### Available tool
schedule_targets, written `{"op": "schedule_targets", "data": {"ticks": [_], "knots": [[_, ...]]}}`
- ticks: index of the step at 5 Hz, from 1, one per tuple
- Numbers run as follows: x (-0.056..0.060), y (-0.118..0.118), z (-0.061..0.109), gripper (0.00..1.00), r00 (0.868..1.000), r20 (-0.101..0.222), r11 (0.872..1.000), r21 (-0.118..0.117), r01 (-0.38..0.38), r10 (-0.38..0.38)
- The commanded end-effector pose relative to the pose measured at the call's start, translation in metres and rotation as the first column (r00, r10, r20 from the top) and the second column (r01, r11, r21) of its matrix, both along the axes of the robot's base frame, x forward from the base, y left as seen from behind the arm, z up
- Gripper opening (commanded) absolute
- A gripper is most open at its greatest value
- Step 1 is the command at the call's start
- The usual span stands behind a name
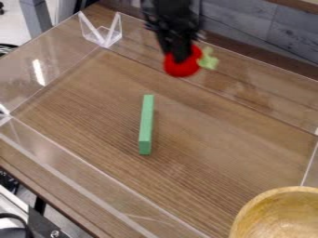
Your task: Move the red fruit to the right
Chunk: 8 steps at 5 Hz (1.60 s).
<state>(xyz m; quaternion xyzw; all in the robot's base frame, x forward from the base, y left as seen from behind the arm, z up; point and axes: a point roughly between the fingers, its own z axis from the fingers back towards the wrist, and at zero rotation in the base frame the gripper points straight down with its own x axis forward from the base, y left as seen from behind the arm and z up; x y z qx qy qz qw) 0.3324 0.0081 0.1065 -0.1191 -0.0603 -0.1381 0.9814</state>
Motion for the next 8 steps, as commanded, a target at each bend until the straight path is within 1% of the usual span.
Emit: {"op": "schedule_targets", "data": {"ticks": [1, 2, 3, 4, 5, 7, 8], "knots": [[0.002, -0.023, 0.002, 0.0, 0.998, 0.051, 1.0, 0.016, 0.021, -0.021], [0.003, -0.037, -0.019, 0.0, 0.999, 0.024, 0.999, 0.008, 0.032, -0.032], [0.003, -0.041, -0.04, 0.0, 0.999, -0.008, 0.999, 0.003, 0.036, -0.036], [0.005, -0.045, -0.059, 0.0, 0.999, -0.031, 1.0, -0.004, 0.009, -0.009], [0.008, -0.045, -0.073, 0.0, 0.999, -0.044, 1.0, -0.007, -0.015, 0.014], [0.011, -0.033, -0.069, 0.0, 0.997, -0.072, 1.0, -0.01, 0.011, -0.012], [0.019, -0.034, -0.075, 1.0, 0.996, -0.085, 0.999, -0.013, 0.037, -0.038]]}}
